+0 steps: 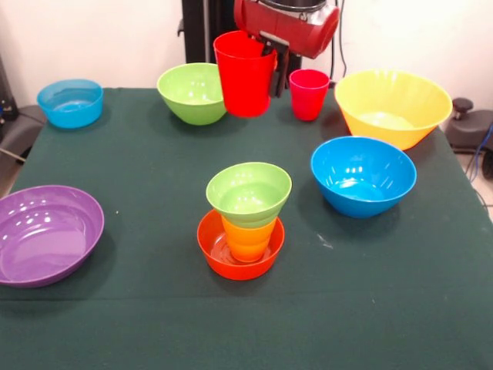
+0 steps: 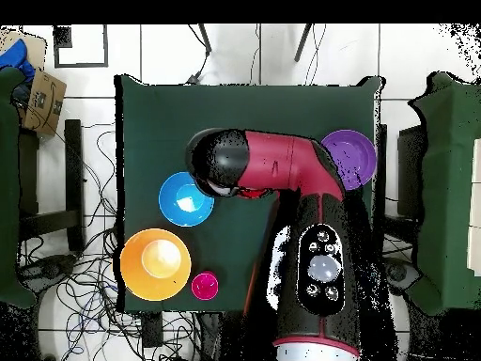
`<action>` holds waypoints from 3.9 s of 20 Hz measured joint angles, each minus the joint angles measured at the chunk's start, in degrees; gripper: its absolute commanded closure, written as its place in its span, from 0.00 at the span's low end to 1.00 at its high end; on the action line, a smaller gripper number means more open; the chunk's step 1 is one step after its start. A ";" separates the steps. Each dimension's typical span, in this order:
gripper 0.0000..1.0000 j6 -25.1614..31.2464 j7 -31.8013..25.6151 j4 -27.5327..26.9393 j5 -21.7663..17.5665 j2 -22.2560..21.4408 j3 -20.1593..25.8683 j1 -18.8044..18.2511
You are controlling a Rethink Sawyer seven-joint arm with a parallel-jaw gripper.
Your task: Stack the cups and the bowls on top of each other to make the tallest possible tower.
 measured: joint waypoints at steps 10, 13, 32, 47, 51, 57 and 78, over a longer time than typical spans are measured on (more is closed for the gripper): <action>1.00 -0.02 0.00 -0.51 -1.46 2.72 0.23 -1.58; 1.00 -1.01 0.00 -0.52 -2.67 3.91 0.73 -2.95; 1.00 -2.72 0.00 -5.53 -4.29 11.30 3.83 -4.25; 1.00 -1.25 0.00 -9.29 -4.32 13.08 4.30 -3.97; 1.00 -1.23 0.00 -9.31 -4.32 13.16 4.44 -3.96; 1.00 -0.44 0.00 -10.15 -4.33 13.73 4.71 -3.92; 1.00 0.77 0.00 -12.40 -4.37 15.64 5.57 -2.80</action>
